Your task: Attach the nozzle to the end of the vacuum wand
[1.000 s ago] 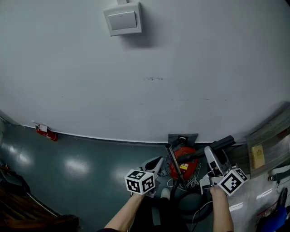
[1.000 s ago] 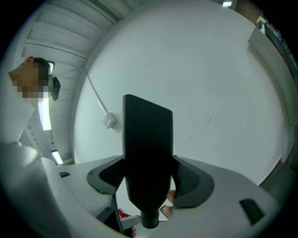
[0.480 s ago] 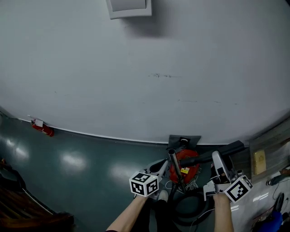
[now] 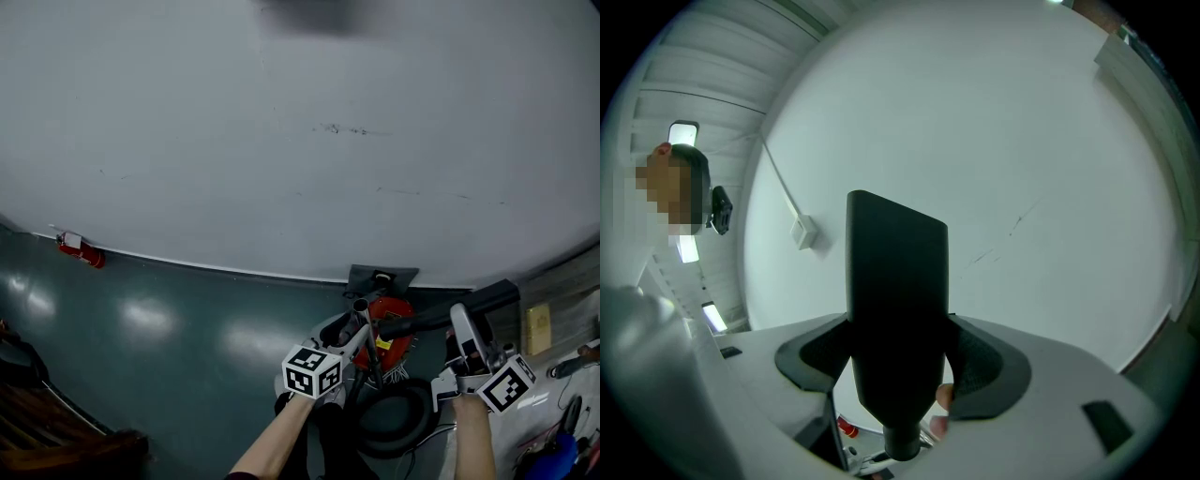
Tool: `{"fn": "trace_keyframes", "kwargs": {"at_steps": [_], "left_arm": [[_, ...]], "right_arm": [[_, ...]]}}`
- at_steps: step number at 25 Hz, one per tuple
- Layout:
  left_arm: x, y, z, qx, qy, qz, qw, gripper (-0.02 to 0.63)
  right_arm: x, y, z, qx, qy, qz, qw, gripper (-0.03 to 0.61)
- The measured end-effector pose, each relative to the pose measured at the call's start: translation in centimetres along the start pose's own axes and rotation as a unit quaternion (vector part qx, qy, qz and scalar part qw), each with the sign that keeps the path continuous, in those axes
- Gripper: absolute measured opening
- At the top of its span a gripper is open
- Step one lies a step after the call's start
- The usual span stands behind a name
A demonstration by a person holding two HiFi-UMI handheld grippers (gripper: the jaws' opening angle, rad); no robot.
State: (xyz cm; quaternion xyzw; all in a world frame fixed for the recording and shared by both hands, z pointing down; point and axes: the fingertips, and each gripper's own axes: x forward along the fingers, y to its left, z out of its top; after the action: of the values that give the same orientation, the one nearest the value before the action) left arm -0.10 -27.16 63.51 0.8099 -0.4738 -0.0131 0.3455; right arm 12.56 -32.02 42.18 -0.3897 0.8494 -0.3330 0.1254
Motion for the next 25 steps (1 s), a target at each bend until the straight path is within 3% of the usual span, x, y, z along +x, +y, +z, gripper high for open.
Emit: {"fn": "trace_keyframes", "kwargs": {"at_steps": [12,19,25], "left_arm": [[2.3,-0.2,-0.7,0.006,-0.003,-0.016,0.9998,0.204],[2.6,-0.4,-0.7,0.029,-0.006,-0.016,0.9994,0.155],[2.6,-0.5,-0.7,0.034,-0.001,-0.017,0.9993,0.15]], "right_arm": [[0.1,-0.6,-0.9,0.0,0.016,0.003,1.0,0.31],[0.6,-0.7,-1.4,0.0,0.02,0.001,1.0,0.31],[2.7,0.0,-0.9,-0.024,0.029,0.013,0.999,0.31]]}}
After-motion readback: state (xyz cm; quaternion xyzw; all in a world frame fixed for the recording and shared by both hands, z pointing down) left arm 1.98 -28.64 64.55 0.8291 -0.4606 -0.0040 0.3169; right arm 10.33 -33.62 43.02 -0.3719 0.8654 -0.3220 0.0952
